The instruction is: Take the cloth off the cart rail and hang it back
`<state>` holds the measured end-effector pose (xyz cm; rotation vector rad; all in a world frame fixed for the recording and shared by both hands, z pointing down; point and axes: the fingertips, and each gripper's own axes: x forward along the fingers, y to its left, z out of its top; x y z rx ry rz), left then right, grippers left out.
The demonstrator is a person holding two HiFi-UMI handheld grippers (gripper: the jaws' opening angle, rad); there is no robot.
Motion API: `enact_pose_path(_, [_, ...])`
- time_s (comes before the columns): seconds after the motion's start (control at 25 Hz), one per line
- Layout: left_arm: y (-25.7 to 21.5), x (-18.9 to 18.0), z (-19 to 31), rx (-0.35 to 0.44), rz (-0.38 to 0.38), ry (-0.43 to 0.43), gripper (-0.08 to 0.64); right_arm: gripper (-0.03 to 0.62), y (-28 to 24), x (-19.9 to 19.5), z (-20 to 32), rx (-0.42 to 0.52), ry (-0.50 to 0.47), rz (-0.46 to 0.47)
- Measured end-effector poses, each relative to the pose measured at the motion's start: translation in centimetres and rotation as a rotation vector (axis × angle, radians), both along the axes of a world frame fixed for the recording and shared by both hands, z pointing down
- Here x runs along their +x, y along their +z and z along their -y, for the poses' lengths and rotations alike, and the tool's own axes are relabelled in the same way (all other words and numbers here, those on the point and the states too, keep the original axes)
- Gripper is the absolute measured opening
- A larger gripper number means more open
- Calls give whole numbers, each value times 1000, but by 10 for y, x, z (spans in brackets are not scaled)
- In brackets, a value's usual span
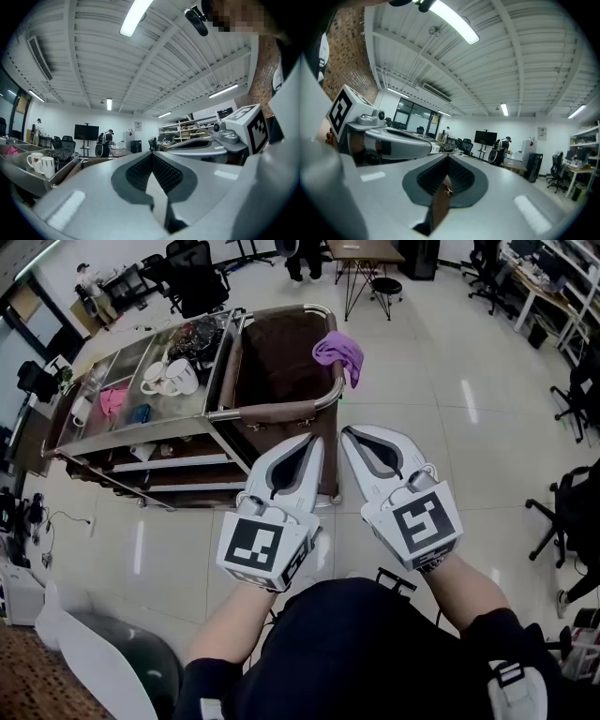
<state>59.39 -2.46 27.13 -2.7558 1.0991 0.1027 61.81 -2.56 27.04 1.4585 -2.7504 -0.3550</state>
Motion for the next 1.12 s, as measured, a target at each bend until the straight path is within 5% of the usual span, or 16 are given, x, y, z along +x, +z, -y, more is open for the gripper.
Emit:
enact_pose_path(0.16, [-1,-8,-6,6,6,17,2,0,8,-11,-9,-88,24,12])
enact_pose_path(0.36, [-4,-19,-12,7,5,34,2,0,-1,-24,-12,12,15,-6])
enact_pose_path(0.88, [-1,-32,-12,3,-4,48,2,0,3,-37,-13,-11,40,-16])
enact_pose_path(1.0, [0,-33,-11,2,-3,50,2,0,14,-37,-17,-141,70,2])
enact_pose_path(1.12, [3,-34,-10,3,-4,51,2,0,17,-37,-16,-153,76,3])
